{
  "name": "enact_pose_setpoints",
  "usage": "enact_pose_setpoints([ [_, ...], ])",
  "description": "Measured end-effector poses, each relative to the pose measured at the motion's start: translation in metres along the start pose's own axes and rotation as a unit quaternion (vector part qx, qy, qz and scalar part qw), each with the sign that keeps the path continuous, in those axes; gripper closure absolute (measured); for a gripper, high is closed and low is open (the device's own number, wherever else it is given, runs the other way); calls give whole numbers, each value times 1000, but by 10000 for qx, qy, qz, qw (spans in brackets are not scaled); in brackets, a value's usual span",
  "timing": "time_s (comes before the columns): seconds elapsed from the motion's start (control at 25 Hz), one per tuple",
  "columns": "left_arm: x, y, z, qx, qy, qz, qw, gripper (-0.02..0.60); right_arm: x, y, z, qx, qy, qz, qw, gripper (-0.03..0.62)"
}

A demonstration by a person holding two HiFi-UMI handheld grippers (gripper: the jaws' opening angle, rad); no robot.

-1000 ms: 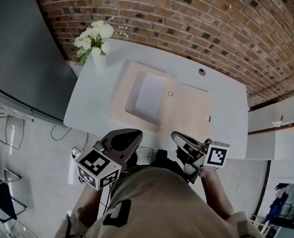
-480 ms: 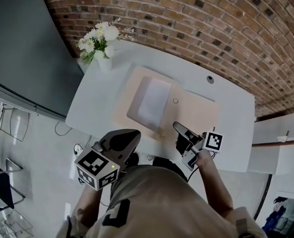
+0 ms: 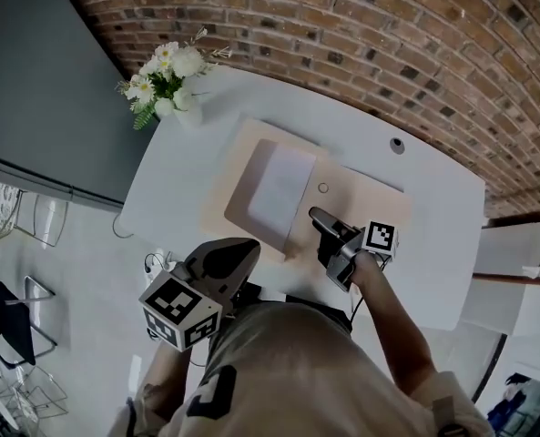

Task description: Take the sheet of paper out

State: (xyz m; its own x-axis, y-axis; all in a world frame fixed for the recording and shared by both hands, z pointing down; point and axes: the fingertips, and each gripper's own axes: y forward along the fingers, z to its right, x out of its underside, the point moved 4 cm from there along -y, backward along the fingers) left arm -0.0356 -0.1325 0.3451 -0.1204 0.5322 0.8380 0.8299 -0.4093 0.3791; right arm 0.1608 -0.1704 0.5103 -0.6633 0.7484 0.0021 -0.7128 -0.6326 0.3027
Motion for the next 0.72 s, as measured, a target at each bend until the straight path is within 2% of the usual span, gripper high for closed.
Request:
enact_pose_setpoints([
  [0.2,4,9,-4,-249,69,-197,9995,568,-16,12,17,138,191,-82,9997,256],
  [0.48,10,12,-4,-338,-4,-272,9991,568,-32,32,38,299,345,-109,9989,256],
  [0.72,20,4,-7,-378,-92,-349,9986,568,-36,47,45,566,174,-322,9977,256],
])
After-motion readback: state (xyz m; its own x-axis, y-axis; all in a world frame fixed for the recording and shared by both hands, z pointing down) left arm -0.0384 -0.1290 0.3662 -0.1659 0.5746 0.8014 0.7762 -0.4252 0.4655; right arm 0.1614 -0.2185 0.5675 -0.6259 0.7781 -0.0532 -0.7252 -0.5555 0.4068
